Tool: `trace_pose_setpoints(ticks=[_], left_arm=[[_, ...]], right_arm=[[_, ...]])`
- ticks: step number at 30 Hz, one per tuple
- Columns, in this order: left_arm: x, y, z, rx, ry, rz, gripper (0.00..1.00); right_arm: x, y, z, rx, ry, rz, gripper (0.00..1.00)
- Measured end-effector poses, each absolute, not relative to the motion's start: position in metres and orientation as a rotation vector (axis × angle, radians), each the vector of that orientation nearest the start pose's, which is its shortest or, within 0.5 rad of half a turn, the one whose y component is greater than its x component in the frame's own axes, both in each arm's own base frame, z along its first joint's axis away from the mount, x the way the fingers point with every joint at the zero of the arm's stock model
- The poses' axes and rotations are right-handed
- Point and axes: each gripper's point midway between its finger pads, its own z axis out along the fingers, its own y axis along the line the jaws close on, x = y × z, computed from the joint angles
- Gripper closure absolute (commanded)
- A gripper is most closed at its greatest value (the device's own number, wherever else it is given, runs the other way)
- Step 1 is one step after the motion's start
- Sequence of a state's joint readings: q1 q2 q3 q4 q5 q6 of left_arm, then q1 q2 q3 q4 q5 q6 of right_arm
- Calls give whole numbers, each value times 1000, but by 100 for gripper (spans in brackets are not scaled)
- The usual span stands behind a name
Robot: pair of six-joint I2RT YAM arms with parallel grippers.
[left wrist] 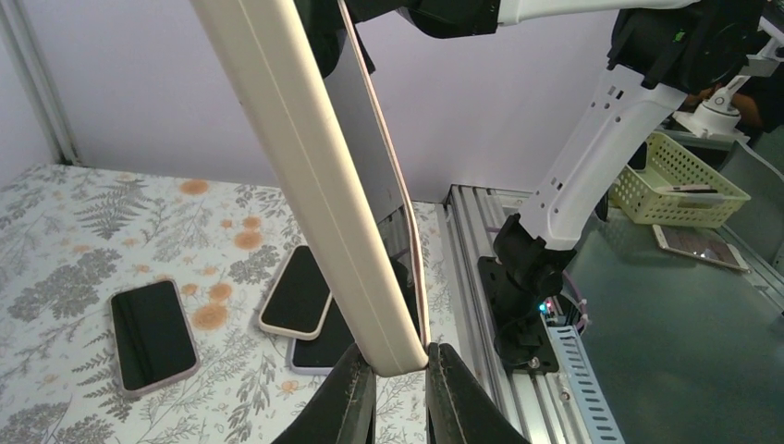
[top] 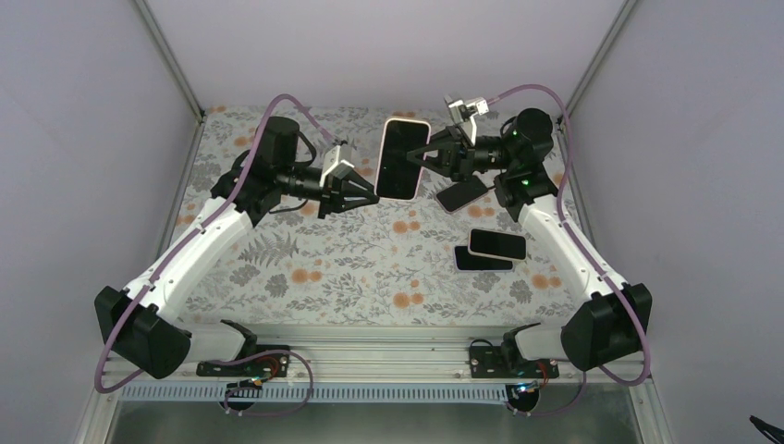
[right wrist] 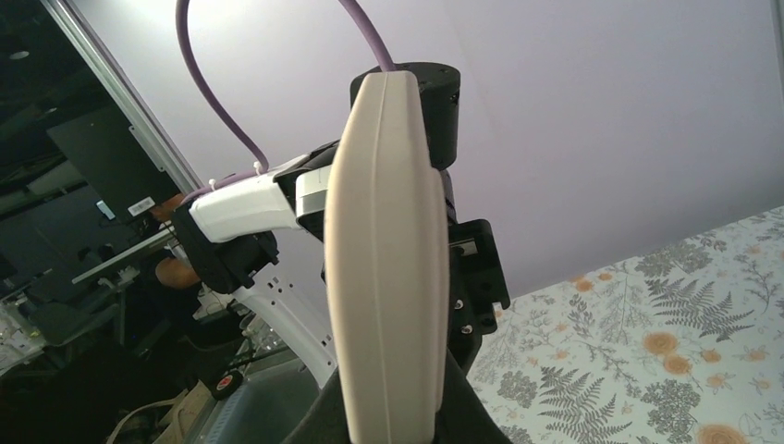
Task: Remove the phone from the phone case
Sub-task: Remove the phone case from the phone.
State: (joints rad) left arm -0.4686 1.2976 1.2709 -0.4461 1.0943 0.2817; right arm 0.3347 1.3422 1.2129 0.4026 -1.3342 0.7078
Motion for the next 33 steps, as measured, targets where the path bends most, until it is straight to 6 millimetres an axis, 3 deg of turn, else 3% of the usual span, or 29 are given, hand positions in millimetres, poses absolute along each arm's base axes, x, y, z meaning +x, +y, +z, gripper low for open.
trace_pose_setpoints(ticks=[13, 20, 33], left_arm=[[222, -282, 354, 1336, 1420, -1241, 87], [223, -281, 348, 1343, 1428, -1230, 81], [230, -275, 337, 1352, 1466, -1137, 80]], right_arm=[[239, 272, 439, -1099, 1406, 1608, 96], [239, 274, 435, -1102, 1422, 1607, 96], [230, 283, 432, -1152, 1403, 1594, 96]])
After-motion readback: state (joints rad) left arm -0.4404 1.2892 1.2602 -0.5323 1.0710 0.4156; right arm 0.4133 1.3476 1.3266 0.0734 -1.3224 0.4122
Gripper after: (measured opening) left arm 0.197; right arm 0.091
